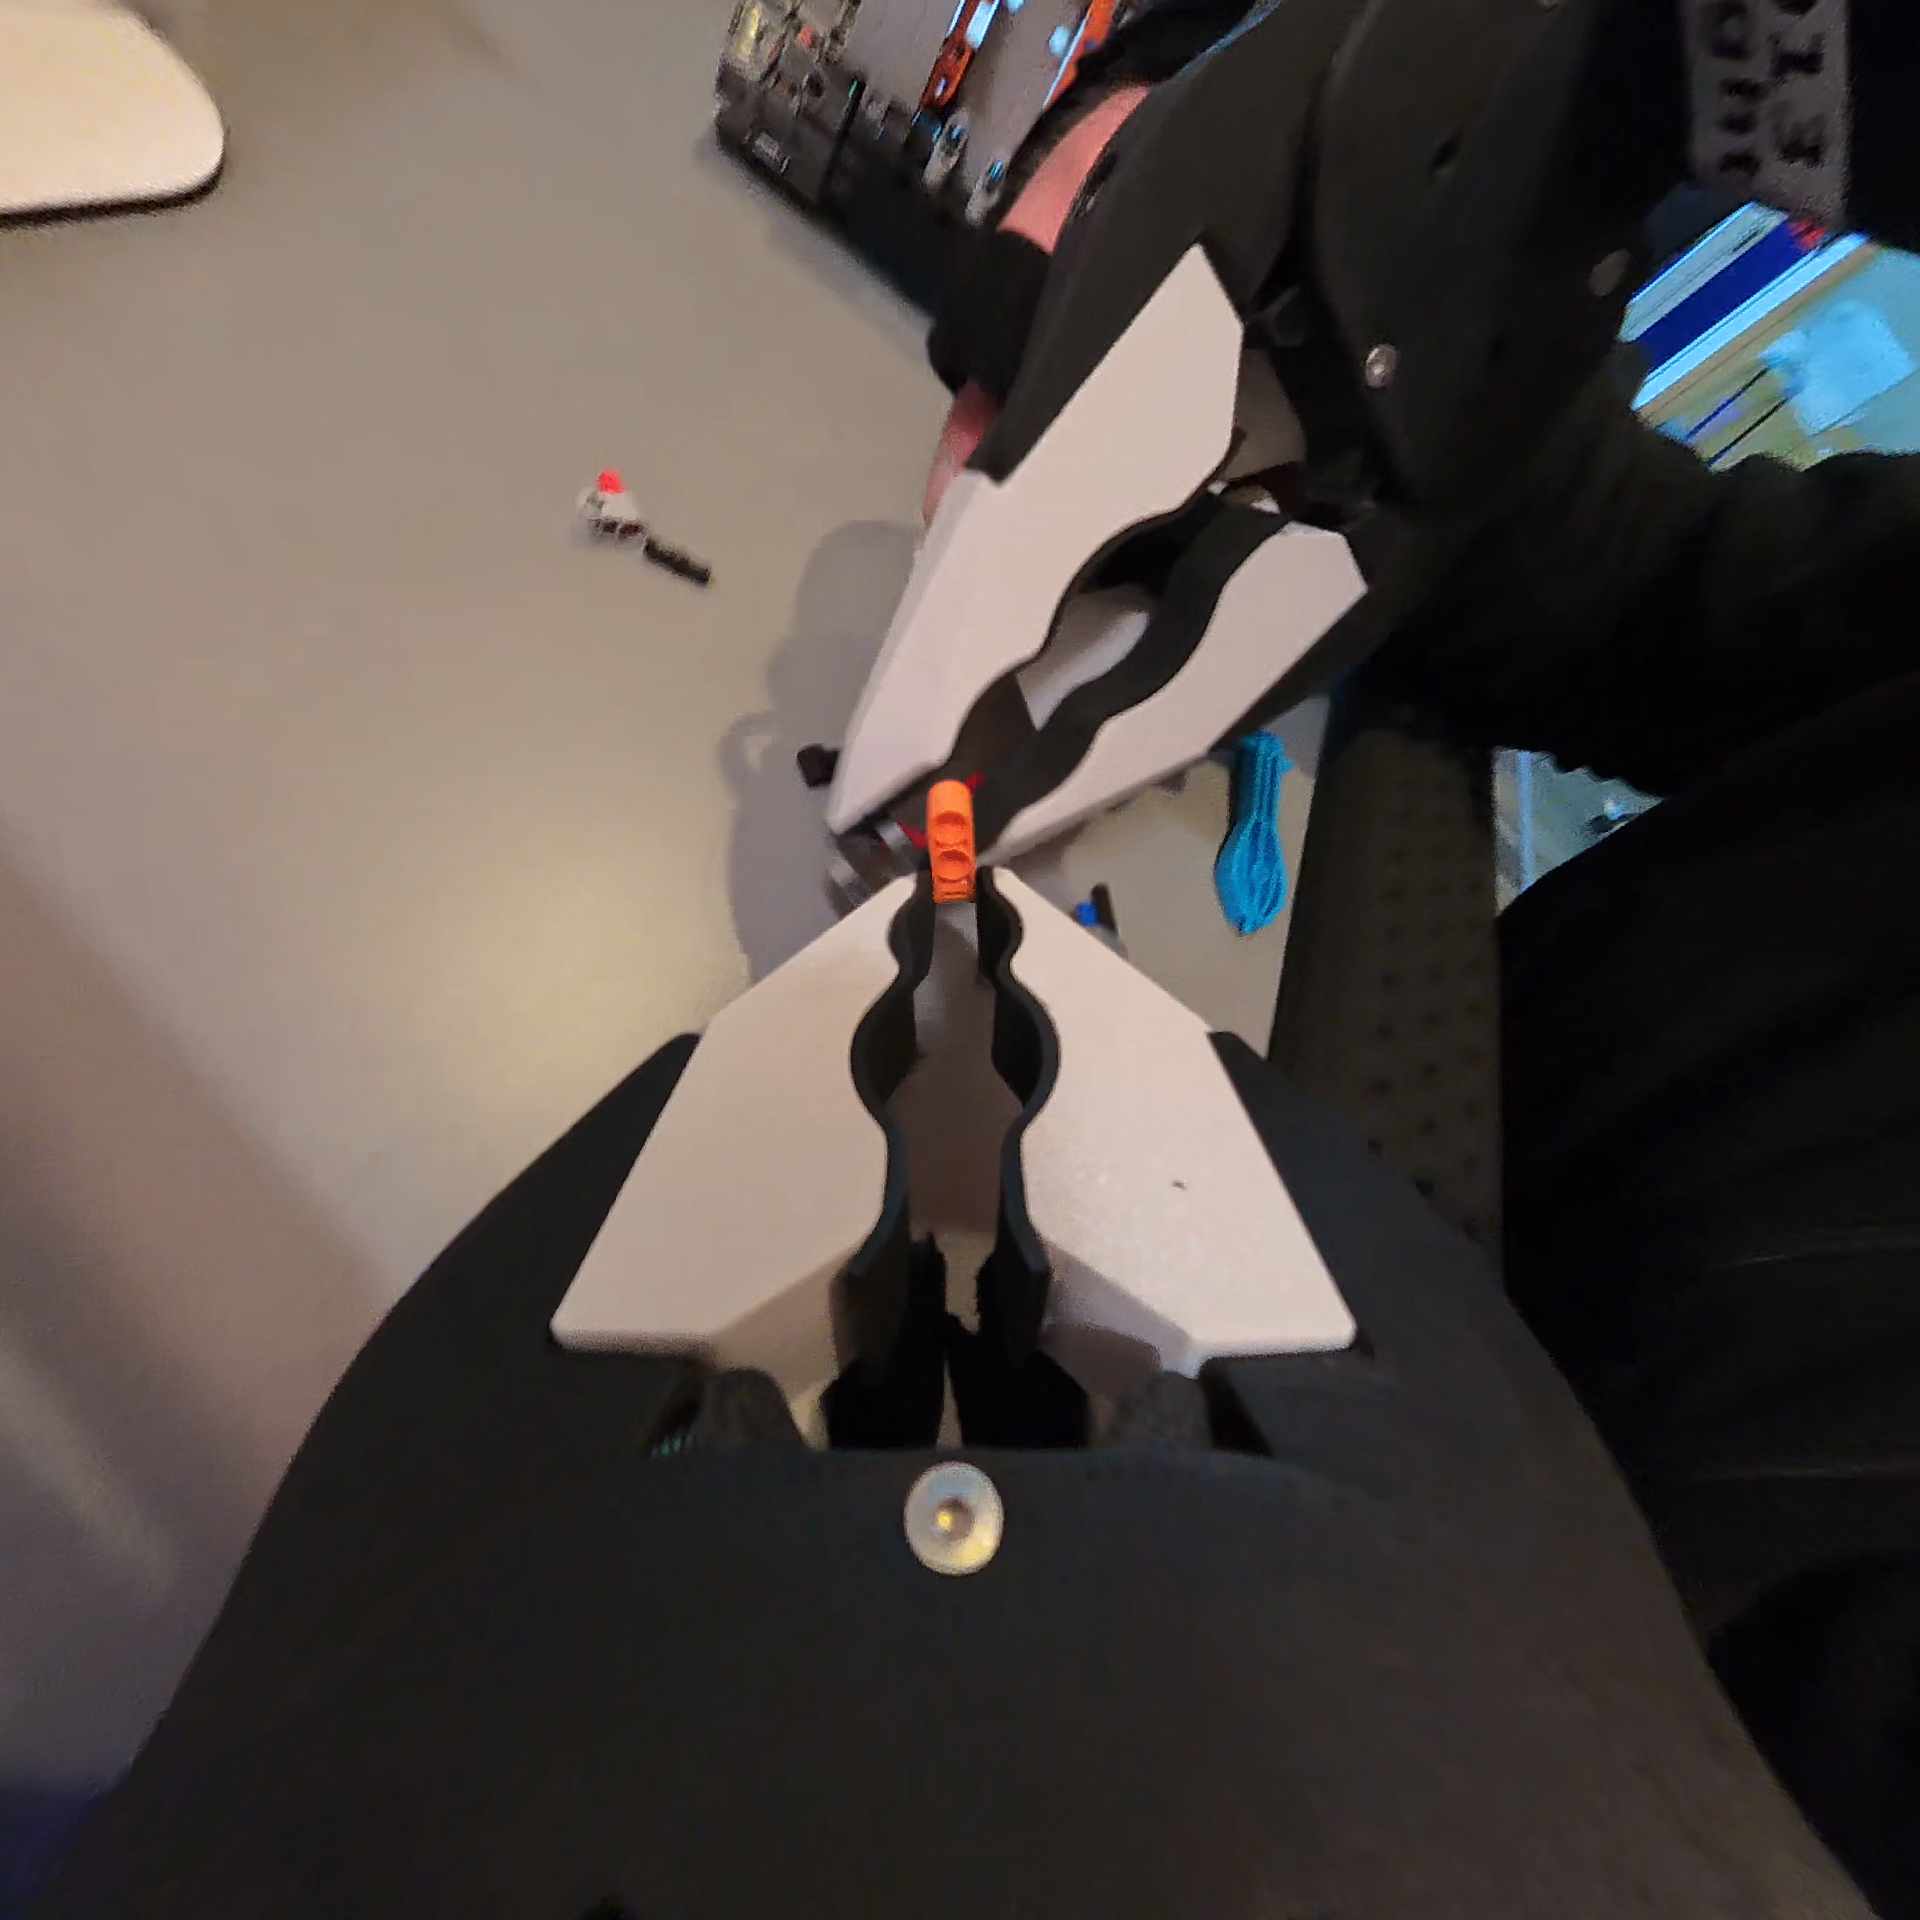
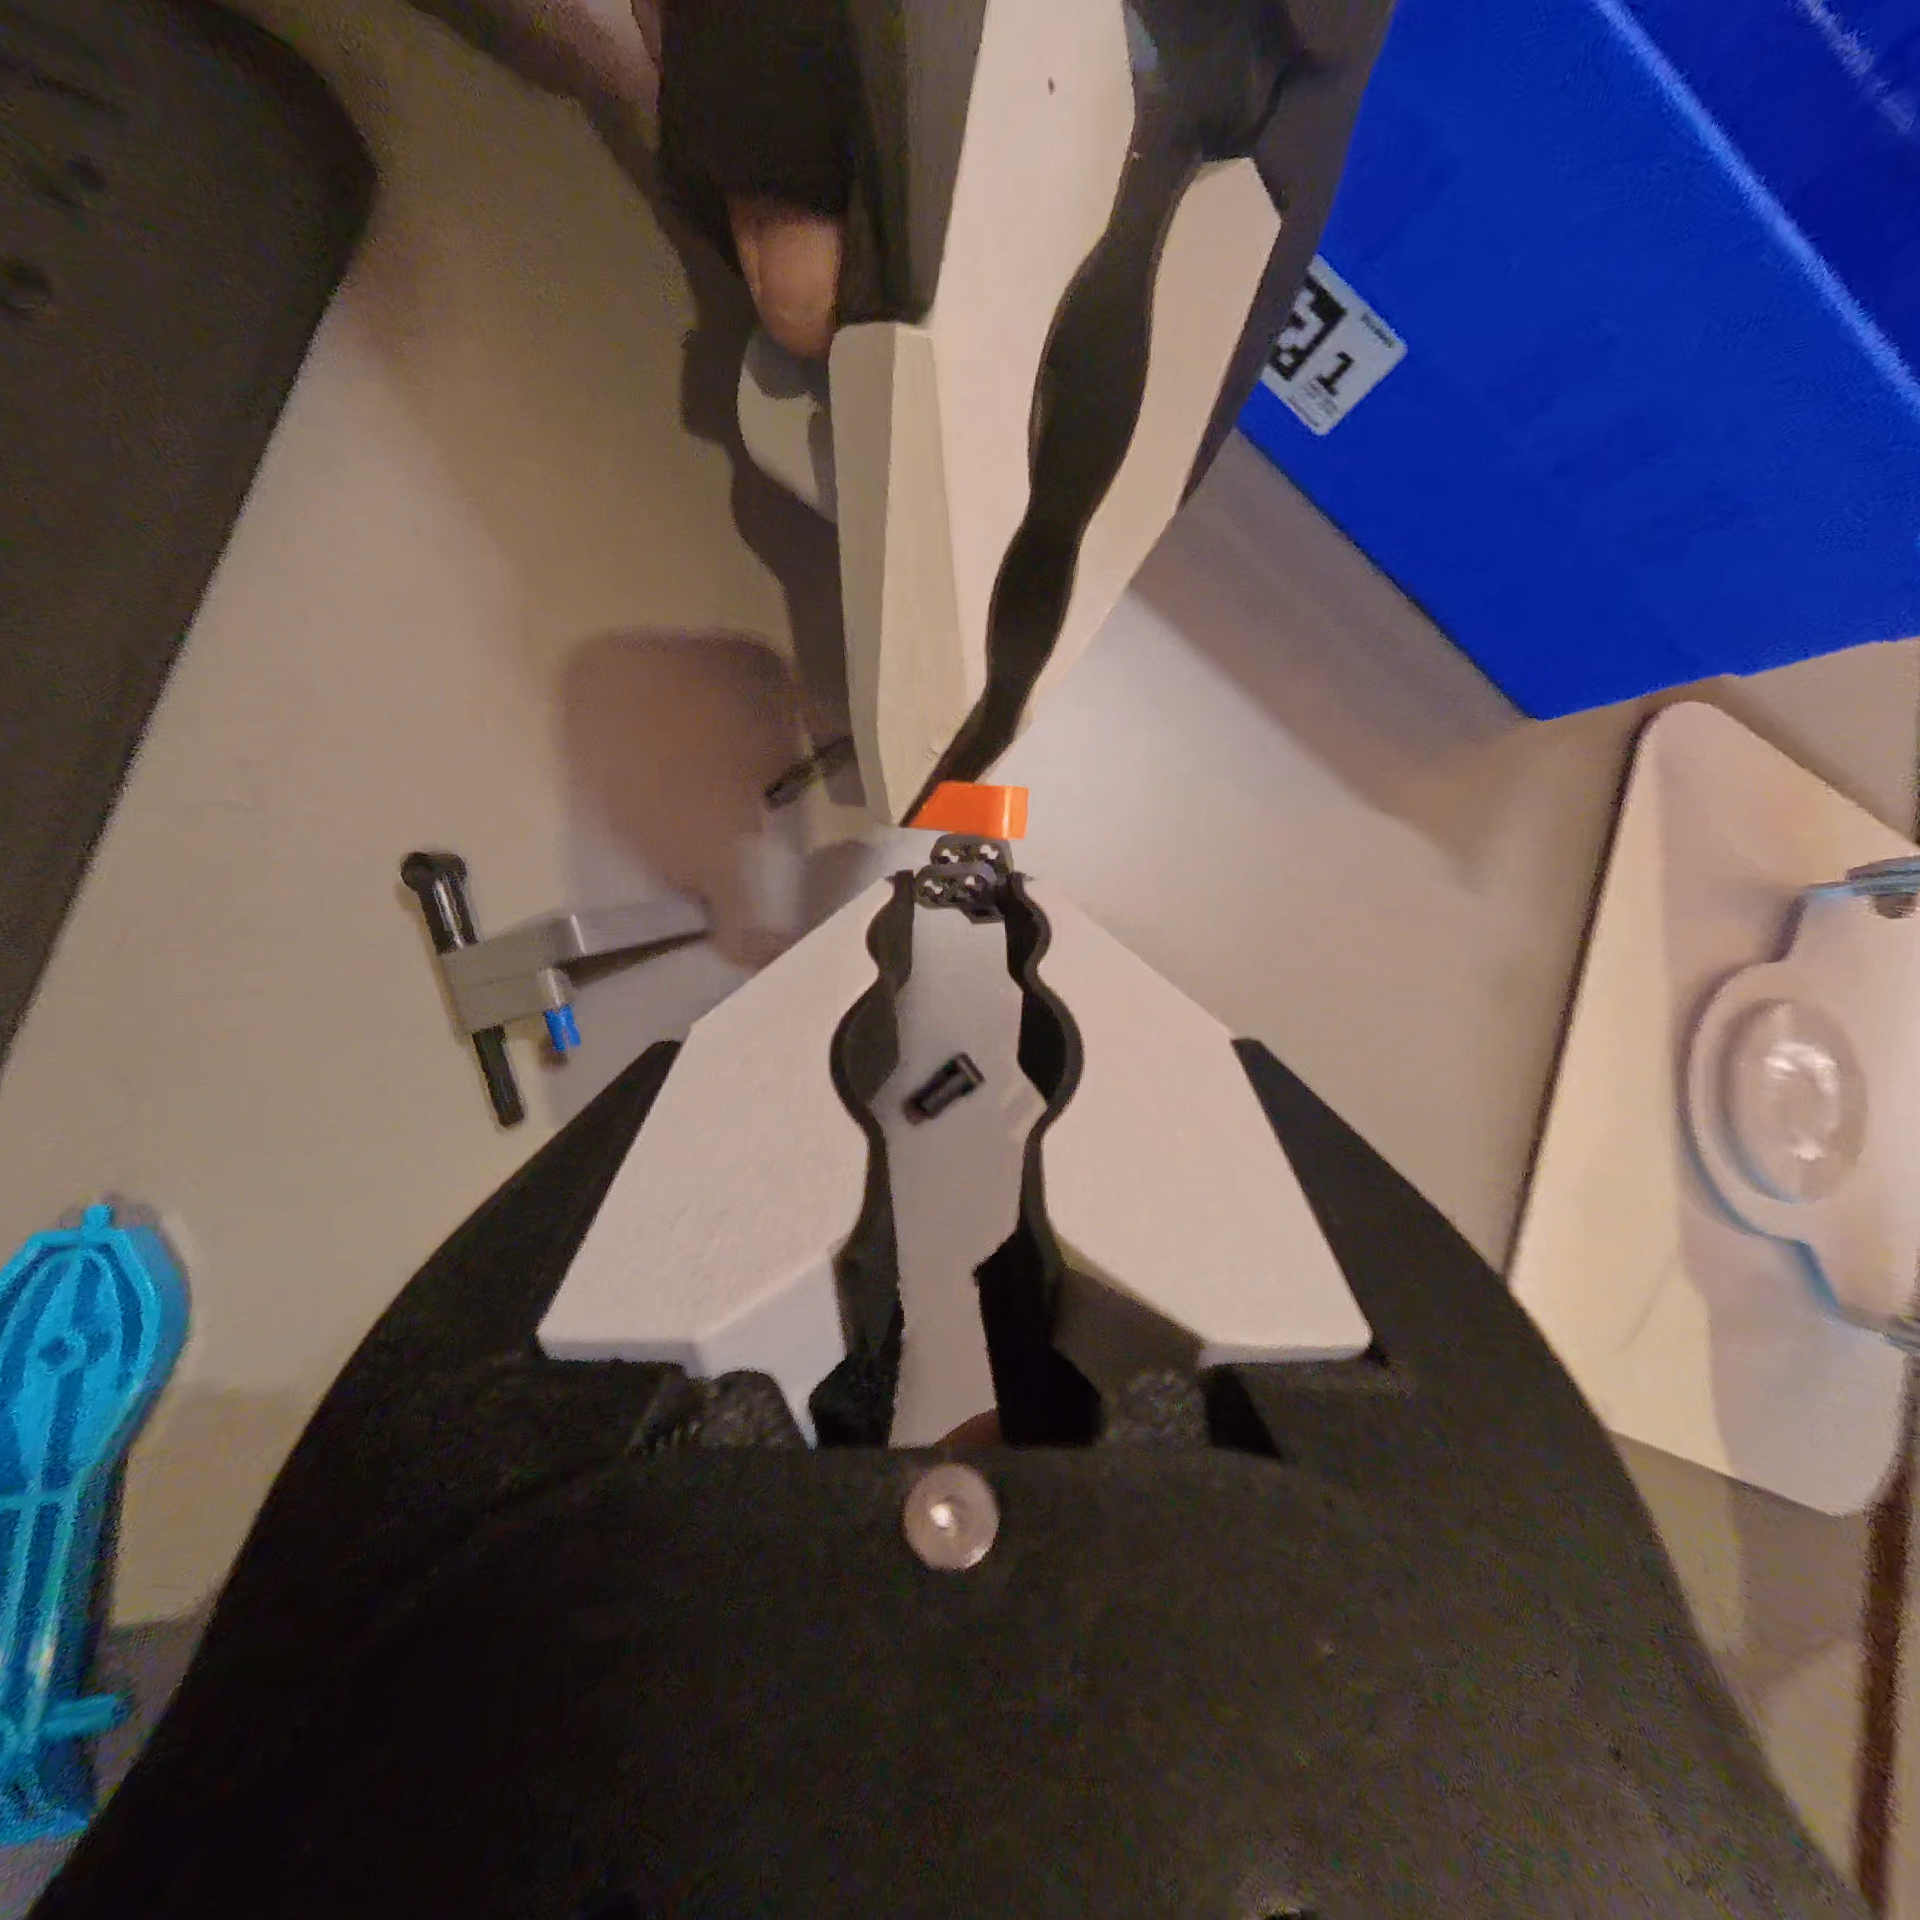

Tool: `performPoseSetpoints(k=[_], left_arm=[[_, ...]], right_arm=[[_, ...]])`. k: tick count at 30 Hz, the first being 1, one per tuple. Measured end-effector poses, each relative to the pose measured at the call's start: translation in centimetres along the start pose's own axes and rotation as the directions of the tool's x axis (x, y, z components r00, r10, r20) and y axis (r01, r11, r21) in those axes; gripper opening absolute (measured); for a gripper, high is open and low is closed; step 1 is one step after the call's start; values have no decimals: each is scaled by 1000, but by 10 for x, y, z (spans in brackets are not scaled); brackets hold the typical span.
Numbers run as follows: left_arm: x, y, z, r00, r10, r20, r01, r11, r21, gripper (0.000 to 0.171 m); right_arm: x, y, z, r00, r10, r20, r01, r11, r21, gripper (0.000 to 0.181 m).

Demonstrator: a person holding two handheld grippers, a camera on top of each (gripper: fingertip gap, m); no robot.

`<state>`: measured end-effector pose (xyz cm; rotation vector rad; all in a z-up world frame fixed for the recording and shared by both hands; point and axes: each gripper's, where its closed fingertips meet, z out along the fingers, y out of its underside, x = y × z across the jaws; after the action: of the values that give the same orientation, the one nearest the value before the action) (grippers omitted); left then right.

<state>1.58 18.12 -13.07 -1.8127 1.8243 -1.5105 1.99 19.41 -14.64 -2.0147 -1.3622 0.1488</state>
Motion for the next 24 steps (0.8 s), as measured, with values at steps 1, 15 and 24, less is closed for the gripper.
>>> performPoseSetpoints(k=[1,15,24], left_arm=[[-1,2,-1,1000,1,8,0,1000,-6,6],[-12,26,4,998,-25,60,30,995,-91,6],[-11,29,5,998,-19,58,26,993,-111,6]], right_arm=[[-4,0,4,1000,19,21,-19,1000,-9,14],[-11,19,21,994,87,71,-77,988,-133,15],[-6,21,5,994,89,66,-79,987,-139,22]])
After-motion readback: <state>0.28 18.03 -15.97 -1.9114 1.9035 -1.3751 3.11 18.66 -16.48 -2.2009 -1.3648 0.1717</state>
